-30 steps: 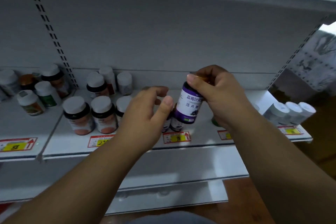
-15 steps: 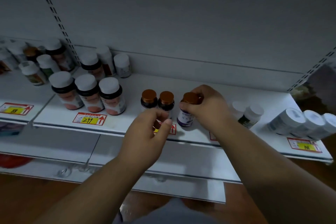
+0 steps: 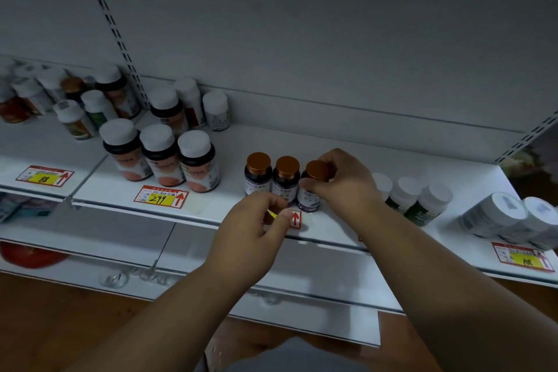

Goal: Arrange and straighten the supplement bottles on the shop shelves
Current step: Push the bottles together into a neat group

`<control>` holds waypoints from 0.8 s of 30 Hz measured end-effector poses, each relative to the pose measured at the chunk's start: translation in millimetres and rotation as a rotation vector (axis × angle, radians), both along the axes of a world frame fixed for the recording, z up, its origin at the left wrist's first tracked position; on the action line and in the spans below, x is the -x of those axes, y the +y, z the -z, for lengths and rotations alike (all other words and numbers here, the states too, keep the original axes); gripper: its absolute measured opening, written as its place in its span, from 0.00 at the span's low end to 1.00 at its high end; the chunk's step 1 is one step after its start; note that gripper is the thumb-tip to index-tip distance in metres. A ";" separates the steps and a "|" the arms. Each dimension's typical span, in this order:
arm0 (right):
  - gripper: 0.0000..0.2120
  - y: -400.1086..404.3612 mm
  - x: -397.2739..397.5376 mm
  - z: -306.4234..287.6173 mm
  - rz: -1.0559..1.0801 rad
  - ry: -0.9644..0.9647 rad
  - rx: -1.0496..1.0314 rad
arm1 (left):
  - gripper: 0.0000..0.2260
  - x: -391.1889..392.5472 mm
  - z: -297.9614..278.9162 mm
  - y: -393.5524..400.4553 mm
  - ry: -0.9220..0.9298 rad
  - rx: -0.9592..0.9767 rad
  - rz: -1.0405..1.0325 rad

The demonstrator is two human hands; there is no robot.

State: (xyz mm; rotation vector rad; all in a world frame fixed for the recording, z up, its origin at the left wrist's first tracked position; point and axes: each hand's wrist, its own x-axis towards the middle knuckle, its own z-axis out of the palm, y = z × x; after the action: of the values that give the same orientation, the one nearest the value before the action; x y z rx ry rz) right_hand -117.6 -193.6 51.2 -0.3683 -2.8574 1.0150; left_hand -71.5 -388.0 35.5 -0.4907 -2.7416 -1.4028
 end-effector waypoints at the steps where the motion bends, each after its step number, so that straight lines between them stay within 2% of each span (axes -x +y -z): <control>1: 0.21 0.0 -0.8 -0.4 -0.005 -0.004 -0.008 | 0.05 1.5 -1.3 0.3 0.007 0.006 0.006; 4: 0.30 -3.2 -4.4 -6.7 -0.009 0.019 -0.012 | 0.04 7.5 -9.4 0.4 0.045 -0.002 0.017; 6: 0.31 -7.0 -5.8 -13.9 -0.025 0.102 -0.044 | 0.04 13.6 -17.1 -0.9 0.069 -0.008 0.009; 10: 0.22 -22.5 -1.9 -38.8 -0.111 0.290 -0.110 | 0.05 28.2 -33.8 -13.7 0.151 0.005 -0.030; 13: 0.16 -50.1 6.6 -60.4 -0.166 0.370 -0.039 | 0.08 38.1 -46.1 -34.0 0.209 0.028 -0.069; 19: 0.10 -119.7 33.2 -88.0 -0.274 0.423 0.062 | 0.11 74.3 -68.9 -87.7 0.285 0.049 -0.141; 24: 0.09 -159.2 78.8 -81.5 -0.243 0.389 0.013 | 0.11 118.8 -78.1 -134.2 0.352 0.069 -0.094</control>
State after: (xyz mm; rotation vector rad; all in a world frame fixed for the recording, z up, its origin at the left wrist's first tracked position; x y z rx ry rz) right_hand -196.4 -352.8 132.7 0.1665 -2.5804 1.0105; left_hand -190.3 -522.1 113.6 -0.5446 -2.4993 -1.0846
